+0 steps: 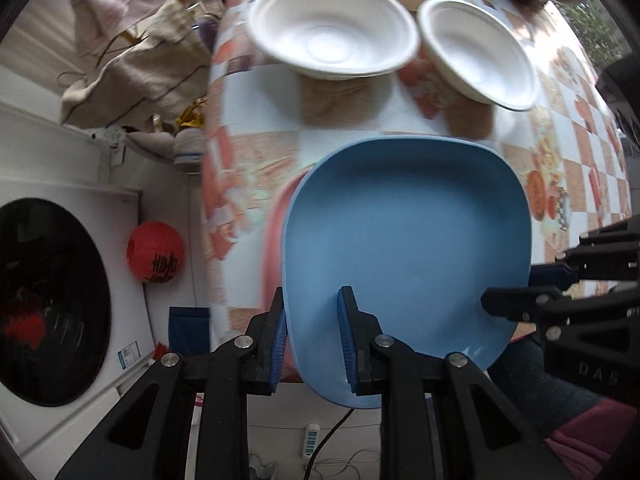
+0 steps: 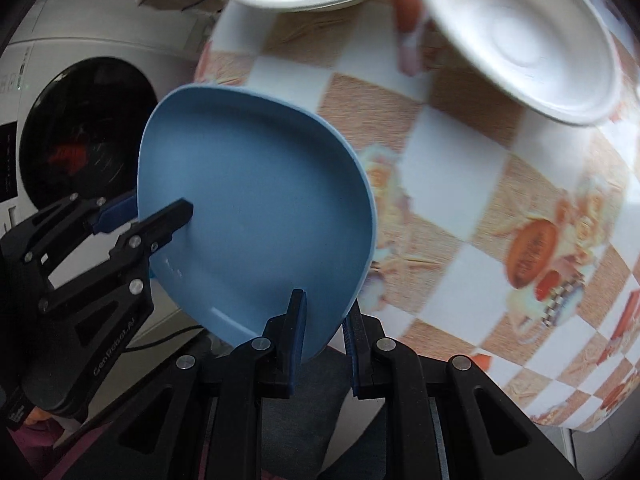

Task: Organize plates and bowls
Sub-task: 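Lower the blue plate onto the pink plate and open both grippers, then move both grippers to a white paper bowl and close on its rim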

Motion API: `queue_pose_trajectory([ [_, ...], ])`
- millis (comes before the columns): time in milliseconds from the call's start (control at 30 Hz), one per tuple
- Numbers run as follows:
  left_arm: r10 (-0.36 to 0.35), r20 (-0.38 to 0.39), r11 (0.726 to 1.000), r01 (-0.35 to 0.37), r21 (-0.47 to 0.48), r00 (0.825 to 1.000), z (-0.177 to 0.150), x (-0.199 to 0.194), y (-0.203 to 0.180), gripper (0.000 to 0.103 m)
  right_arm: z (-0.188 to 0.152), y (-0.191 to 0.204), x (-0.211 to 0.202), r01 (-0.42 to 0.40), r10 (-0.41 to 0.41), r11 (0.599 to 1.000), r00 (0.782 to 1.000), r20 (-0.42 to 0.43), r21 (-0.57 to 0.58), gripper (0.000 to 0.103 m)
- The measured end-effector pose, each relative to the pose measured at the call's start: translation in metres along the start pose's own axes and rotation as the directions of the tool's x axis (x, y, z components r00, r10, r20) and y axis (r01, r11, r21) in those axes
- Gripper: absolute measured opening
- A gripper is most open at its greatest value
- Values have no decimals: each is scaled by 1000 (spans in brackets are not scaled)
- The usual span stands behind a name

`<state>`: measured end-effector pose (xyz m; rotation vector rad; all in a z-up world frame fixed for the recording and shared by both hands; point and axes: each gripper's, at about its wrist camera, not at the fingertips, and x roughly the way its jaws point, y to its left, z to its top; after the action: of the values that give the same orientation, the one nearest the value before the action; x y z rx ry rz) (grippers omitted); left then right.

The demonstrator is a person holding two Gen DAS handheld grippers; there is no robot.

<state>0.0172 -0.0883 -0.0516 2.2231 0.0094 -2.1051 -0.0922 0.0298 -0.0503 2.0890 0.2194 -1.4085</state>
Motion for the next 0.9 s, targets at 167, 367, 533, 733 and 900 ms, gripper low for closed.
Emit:
queue_pose_trajectory([
  [167, 23, 3, 999, -23, -25, 1000, 0, 4, 7, 54, -1, 5, 4, -26, 26, 999, 1000, -8, -22, 23],
  [367, 0, 46, 996, 4, -87, 999, -2, -1, 17, 75, -4, -37, -22, -8, 1, 995, 997, 72, 100, 80],
  [533, -39, 63, 992, 46, -114, 997, 8, -7, 20, 76, -14, -103, -32, -27, -2, 955, 995, 98, 294, 80],
  [733, -105, 91, 991, 112, -77, 990, 33, -22, -3, 76, -28, -143, -47, -34, -24, 912, 990, 137, 409, 80],
  [900, -192, 80, 977, 198, -77, 978, 58, -31, -31, 76, -29, -171, -61, 10, -89, 918, 980, 181, 397, 80],
])
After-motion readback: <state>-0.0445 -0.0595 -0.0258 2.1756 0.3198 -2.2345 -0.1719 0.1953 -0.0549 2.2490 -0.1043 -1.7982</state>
